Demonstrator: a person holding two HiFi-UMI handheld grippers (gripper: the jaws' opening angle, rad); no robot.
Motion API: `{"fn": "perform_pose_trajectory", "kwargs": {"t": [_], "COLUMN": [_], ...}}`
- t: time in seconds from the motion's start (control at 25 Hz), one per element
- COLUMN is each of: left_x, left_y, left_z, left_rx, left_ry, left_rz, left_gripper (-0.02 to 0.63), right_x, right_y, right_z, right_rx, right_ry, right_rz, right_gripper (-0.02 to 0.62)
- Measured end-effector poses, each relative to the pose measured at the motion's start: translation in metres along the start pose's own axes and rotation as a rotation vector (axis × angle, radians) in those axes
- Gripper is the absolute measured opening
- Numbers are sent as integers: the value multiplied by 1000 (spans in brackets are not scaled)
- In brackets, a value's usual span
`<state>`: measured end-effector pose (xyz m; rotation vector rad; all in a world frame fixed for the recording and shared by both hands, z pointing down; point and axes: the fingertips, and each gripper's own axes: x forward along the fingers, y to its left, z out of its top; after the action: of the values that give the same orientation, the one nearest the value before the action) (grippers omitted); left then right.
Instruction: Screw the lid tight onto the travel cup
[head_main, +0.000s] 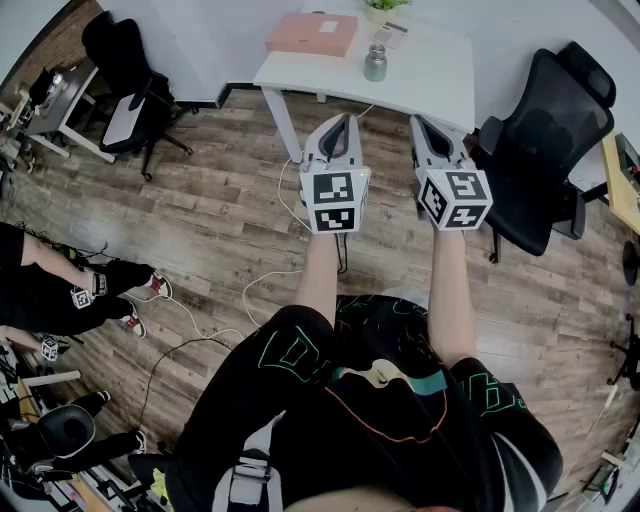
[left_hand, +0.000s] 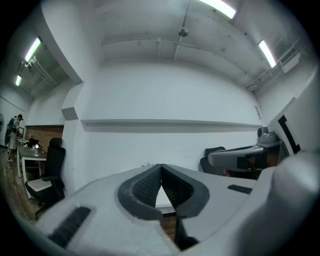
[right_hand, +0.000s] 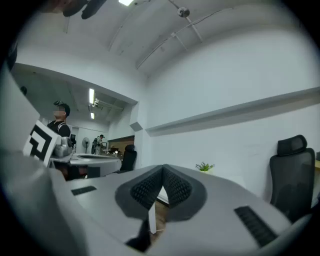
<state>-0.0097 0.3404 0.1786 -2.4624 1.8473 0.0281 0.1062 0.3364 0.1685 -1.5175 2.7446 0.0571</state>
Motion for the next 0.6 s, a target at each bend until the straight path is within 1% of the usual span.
{"fn": "perform_pose_trajectory", "kwargs": {"t": [0.12,0.2,0.28,0.36,0.6], "left_x": [-3,-8,-14,-20,-33], "left_y": [2,4,5,6,11], "left_z": [0,-3,-5,-5,-7], "left_rx": [-5,-12,-20,-27,-52], "left_ry": [1,3,5,1,-11], "left_rz": [-6,-5,0,6,17], "left_gripper": [8,8,8,8,8], "right_x": [0,-3,-7,-11,-13], "right_y": [3,4,6,8,20], "right_z": [1,0,-3,-6,-6], "right_rx": [1,30,52,48,48], "right_ry": [-12,-21,-12,0,7], "right_rz": [-19,-32,-29,-31,6], "right_gripper": [5,5,5,5,5]}}
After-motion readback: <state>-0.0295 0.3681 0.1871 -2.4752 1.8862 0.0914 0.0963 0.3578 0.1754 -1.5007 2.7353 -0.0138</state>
